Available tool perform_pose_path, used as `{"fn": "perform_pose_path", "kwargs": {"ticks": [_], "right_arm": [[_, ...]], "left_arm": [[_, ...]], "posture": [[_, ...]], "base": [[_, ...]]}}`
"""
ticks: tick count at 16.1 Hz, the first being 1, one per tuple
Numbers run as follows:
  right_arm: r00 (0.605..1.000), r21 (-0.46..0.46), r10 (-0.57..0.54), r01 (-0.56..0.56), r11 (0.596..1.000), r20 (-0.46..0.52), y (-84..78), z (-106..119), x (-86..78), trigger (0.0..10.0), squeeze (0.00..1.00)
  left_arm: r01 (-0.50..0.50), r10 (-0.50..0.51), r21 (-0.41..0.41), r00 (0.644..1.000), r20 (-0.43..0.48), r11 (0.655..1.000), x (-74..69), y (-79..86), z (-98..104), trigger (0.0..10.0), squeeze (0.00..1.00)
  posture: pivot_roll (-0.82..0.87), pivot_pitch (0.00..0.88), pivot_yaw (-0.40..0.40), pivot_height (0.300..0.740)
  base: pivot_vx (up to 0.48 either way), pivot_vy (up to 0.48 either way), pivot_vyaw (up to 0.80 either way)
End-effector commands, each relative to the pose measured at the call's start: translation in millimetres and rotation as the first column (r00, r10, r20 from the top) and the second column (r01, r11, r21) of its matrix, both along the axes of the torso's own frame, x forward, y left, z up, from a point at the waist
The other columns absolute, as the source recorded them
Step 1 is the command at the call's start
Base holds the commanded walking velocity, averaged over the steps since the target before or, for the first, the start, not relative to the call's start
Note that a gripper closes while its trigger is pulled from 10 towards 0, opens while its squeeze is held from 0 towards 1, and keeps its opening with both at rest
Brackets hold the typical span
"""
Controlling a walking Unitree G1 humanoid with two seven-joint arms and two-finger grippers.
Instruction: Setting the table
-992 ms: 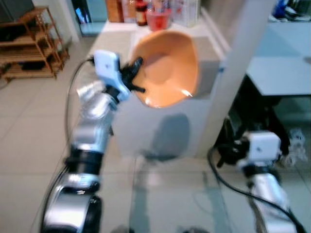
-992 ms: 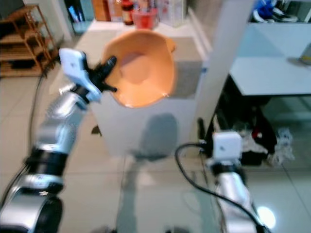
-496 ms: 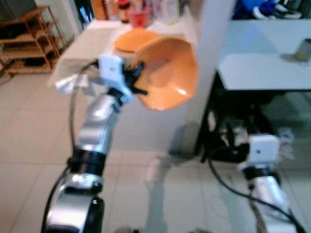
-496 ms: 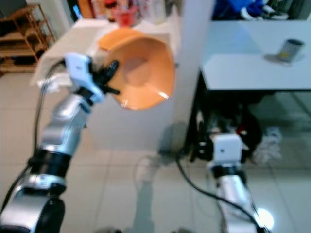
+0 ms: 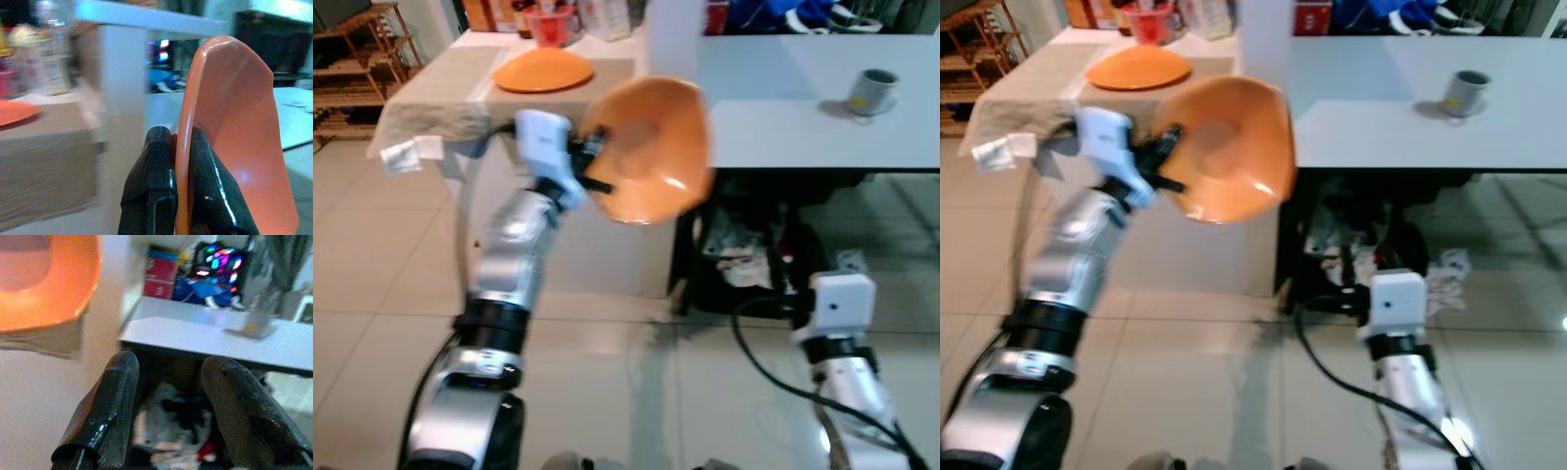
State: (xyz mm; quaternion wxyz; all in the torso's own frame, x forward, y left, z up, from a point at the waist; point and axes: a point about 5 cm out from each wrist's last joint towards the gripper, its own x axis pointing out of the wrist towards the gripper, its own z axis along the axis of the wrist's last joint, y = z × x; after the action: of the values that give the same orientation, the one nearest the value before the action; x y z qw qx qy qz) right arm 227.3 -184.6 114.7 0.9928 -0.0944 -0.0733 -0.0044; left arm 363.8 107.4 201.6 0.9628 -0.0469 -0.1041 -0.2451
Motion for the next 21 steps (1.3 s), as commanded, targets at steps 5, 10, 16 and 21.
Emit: {"fn": "perform_pose_path", "kwargs": {"ticks": [5,10,16,21], "right_arm": [[1.000,0.001,0.019,-0.019,1.000,0.015,5.9,3,1.0,10.0,0.00],[0.999,-0.008,0.033,-0.033,0.999,0.009,7.6,2,5.5,10.0,0.00],[0.999,-0.011,0.042,-0.042,0.999,0.008,8.6,2,6.1,10.0,0.00],[0.999,-0.017,0.034,-0.034,0.999,0.009,6.0,2,5.3,10.0,0.00]], "left_arm": [[-0.042,0.041,0.009,0.997,0.059,0.999,2.2,6.2,13,0.0,0.00],[-0.074,0.073,0.004,0.996,0.056,0.997,2.2,7.1,12,0.0,0.00],[-0.050,0.048,0.024,0.996,0.073,0.998,-6.0,-9.6,9,0.0,0.00],[0.021,-0.019,-0.014,0.994,0.111,1.000,-20.4,-28.0,19,0.0,0.00]], "posture": [[-0.06,0.000,0.054,0.722],[-0.05,0.000,0.048,0.722],[-0.04,0.000,0.044,0.722],[-0.05,0.000,0.045,0.722]], "base": [[0.000,-0.439,-0.28],[0.000,-0.428,0.26],[0.000,-0.356,0.00],[0.288,0.000,0.00]]}}
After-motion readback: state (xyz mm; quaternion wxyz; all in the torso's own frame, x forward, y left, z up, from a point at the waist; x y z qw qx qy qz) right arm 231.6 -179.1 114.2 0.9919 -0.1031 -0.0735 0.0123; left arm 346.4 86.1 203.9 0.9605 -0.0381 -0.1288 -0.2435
